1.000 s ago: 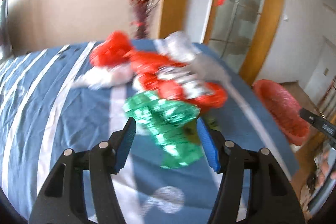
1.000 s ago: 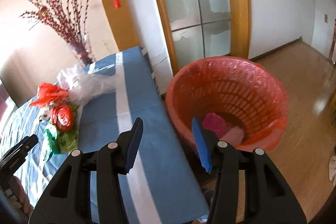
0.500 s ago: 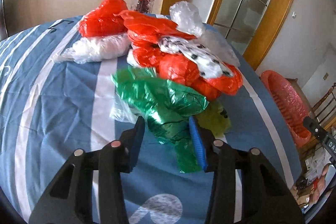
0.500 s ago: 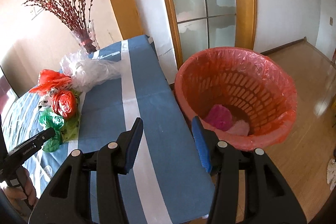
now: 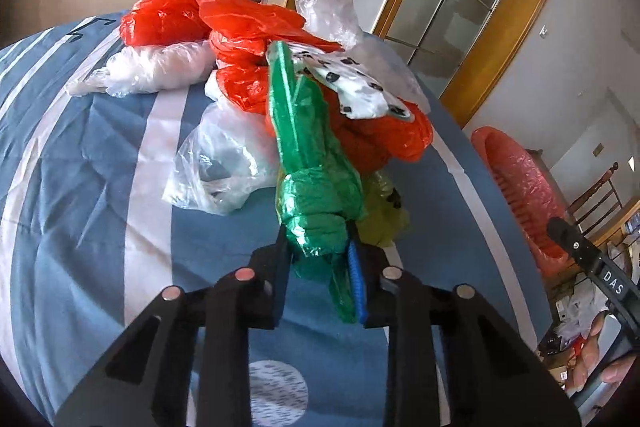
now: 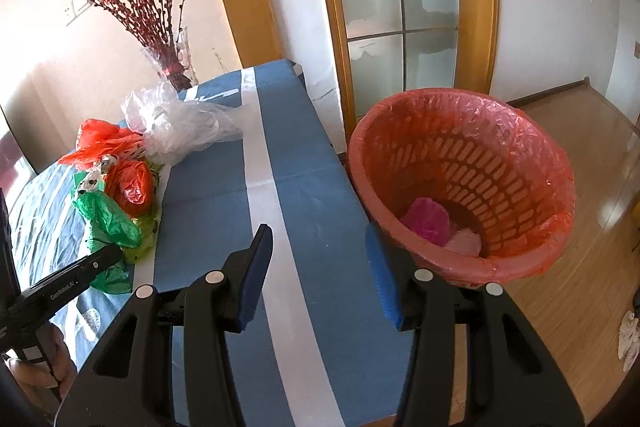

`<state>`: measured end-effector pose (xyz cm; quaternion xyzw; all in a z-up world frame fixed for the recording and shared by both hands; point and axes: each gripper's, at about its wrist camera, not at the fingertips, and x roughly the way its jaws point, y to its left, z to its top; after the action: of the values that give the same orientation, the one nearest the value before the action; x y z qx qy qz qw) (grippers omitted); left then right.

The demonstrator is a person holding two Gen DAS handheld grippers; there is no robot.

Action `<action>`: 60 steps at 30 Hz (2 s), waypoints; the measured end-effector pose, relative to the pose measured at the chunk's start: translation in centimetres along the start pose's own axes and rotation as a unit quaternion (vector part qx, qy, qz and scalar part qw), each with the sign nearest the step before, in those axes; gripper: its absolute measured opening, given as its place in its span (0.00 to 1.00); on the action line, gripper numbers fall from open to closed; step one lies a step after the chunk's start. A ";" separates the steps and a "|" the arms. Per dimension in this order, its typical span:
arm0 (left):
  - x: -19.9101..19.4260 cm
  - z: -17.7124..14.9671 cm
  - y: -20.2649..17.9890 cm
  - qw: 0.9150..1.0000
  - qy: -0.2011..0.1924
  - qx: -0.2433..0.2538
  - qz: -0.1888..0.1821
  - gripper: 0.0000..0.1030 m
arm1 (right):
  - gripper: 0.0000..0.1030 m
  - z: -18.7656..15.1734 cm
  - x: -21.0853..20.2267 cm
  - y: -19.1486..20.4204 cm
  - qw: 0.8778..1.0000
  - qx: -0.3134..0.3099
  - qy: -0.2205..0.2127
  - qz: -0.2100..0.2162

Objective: Collect trash
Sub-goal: 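Return both tools to the table and grasp the green bag with the left tool, then lift the green bag with the left tool while the right tool grasps the white patterned bag, then carry both bags over the wastebasket and open both tools to drop them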

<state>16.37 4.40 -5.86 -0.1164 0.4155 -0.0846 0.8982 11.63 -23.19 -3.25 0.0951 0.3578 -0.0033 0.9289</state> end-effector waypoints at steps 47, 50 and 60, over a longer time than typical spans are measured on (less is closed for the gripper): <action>-6.4 3.1 13.6 0.990 -0.078 -0.074 0.096 0.25 | 0.05 3.7 2.6 18.1 0.981 -0.141 0.009 0.133; -6.5 3.1 12.9 0.990 -0.080 -0.070 0.091 0.25 | 0.05 3.9 0.9 16.9 0.982 -0.138 -0.011 0.125; -7.0 3.3 8.7 0.994 -0.085 -0.036 0.063 0.25 | 0.05 4.5 -2.0 10.5 0.992 -0.092 -0.050 0.075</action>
<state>14.89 14.93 -1.20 -0.1291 0.3471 -0.0024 0.9289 13.93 -13.86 3.20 0.0360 0.3015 0.0947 0.9481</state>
